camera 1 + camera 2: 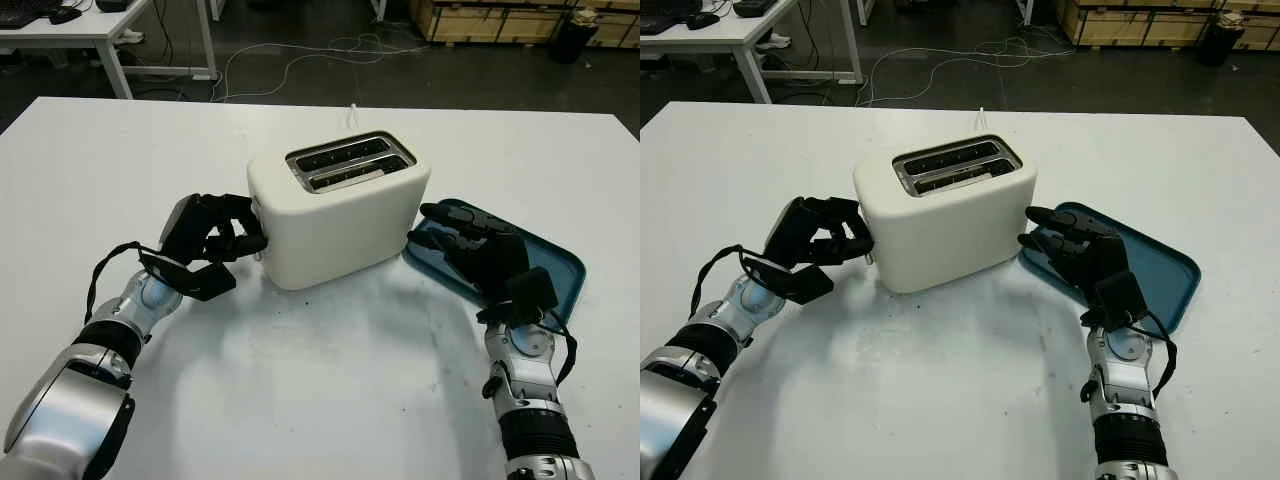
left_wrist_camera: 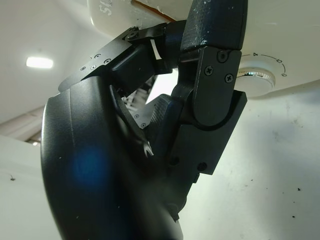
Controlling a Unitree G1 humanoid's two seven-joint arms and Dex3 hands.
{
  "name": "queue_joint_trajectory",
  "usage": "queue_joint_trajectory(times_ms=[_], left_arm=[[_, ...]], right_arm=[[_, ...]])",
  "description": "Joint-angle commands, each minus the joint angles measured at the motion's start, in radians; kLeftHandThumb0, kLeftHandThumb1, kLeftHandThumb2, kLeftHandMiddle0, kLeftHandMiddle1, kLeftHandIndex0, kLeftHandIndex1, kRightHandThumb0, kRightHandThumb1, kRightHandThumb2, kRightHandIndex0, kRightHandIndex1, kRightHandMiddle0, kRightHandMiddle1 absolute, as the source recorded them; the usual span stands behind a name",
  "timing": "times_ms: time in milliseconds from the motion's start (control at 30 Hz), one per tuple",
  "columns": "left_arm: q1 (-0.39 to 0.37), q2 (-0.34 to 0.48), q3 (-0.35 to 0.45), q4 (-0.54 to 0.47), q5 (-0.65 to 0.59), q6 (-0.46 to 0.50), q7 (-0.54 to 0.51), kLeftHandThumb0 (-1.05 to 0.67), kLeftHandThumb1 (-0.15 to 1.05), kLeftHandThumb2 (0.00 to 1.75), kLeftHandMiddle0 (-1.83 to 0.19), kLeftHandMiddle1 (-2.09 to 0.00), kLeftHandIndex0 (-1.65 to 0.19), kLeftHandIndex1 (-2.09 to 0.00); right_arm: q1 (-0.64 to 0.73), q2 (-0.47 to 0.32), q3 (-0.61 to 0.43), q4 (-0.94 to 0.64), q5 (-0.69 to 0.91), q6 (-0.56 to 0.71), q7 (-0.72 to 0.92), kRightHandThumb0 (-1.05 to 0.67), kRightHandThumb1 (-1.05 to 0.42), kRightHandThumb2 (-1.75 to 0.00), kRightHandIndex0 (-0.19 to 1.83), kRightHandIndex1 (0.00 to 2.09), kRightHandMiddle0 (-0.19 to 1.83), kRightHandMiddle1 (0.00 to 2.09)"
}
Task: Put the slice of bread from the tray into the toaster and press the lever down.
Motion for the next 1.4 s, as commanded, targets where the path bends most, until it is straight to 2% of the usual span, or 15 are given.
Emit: queue_joint_trajectory(times_ms=[0, 267, 400, 467, 500, 533, 667, 767, 900, 1367], left_arm=[[0.102, -0.107, -0.124, 0.064, 0.137, 0.104, -0.102, -1.05, 0.92, 0.18, -1.37, -1.17, -1.41, -0.19], [0.068, -0.071, -0.101, 0.075, 0.107, 0.106, -0.138, -1.05, 0.92, 0.24, -1.35, -1.12, -1.42, -0.16], [0.045, -0.078, -0.007, 0.088, -0.038, 0.119, -0.256, -1.05, 0.92, 0.15, -1.39, -1.12, -1.46, -0.14], [0.041, -0.099, 0.014, 0.109, -0.076, 0.165, -0.305, -1.05, 0.92, 0.11, -1.45, -0.97, -1.51, -0.09], [0.044, -0.111, 0.007, 0.122, -0.069, 0.192, -0.309, -1.05, 0.91, 0.06, -1.50, -0.69, -1.54, -0.06], [0.049, -0.122, -0.004, 0.133, -0.058, 0.215, -0.309, -1.05, 0.91, 0.03, -1.54, -0.52, -1.56, -0.06], [0.080, -0.170, -0.033, 0.162, -0.042, 0.288, -0.338, -1.05, 0.86, 0.01, -1.57, -0.32, -1.57, -0.11], [0.093, -0.194, -0.042, 0.171, -0.051, 0.326, -0.351, -1.05, 0.80, 0.00, -1.57, -0.29, -1.57, -0.13], [0.098, -0.195, -0.063, 0.172, -0.051, 0.322, -0.353, -1.05, 0.76, 0.00, -1.57, -0.29, -1.57, -0.14], [0.085, -0.186, -0.073, 0.169, -0.057, 0.320, -0.352, -1.05, 0.79, 0.01, -1.57, -0.29, -1.57, -0.12]], right_arm=[[0.008, -0.007, -0.004, 0.007, 0.011, 0.012, -0.003, -0.59, -0.92, -0.07, 1.15, 0.10, 1.08, 0.00], [0.006, -0.011, -0.003, 0.005, 0.007, 0.007, -0.004, -0.59, -0.92, -0.08, 1.16, 0.10, 1.08, 0.00], [0.007, -0.013, -0.001, 0.002, 0.007, 0.009, -0.001, -0.59, -0.92, -0.08, 1.15, 0.10, 1.08, 0.00], [0.007, -0.011, -0.001, 0.002, 0.010, 0.008, 0.002, -0.59, -0.92, -0.08, 1.15, 0.10, 1.08, 0.00], [0.008, -0.011, -0.002, 0.002, 0.011, 0.008, 0.002, -0.59, -0.92, -0.08, 1.15, 0.10, 1.08, 0.00], [0.008, -0.011, -0.002, 0.001, 0.012, 0.009, 0.002, -0.59, -0.92, -0.08, 1.15, 0.10, 1.08, 0.00], [0.012, -0.015, -0.005, -0.005, 0.006, 0.011, -0.006, -0.59, -0.92, -0.07, 1.15, 0.10, 1.07, 0.00], [0.012, -0.016, -0.006, -0.002, 0.011, 0.012, 0.000, -0.59, -0.92, -0.07, 1.15, 0.10, 1.07, 0.00], [0.010, -0.015, -0.002, 0.004, 0.009, 0.010, 0.004, -0.60, -0.92, -0.07, 1.16, 0.10, 1.08, 0.00], [0.010, -0.015, -0.001, 0.007, 0.006, 0.002, 0.003, -0.60, -0.92, -0.08, 1.15, 0.10, 1.07, 0.00]])
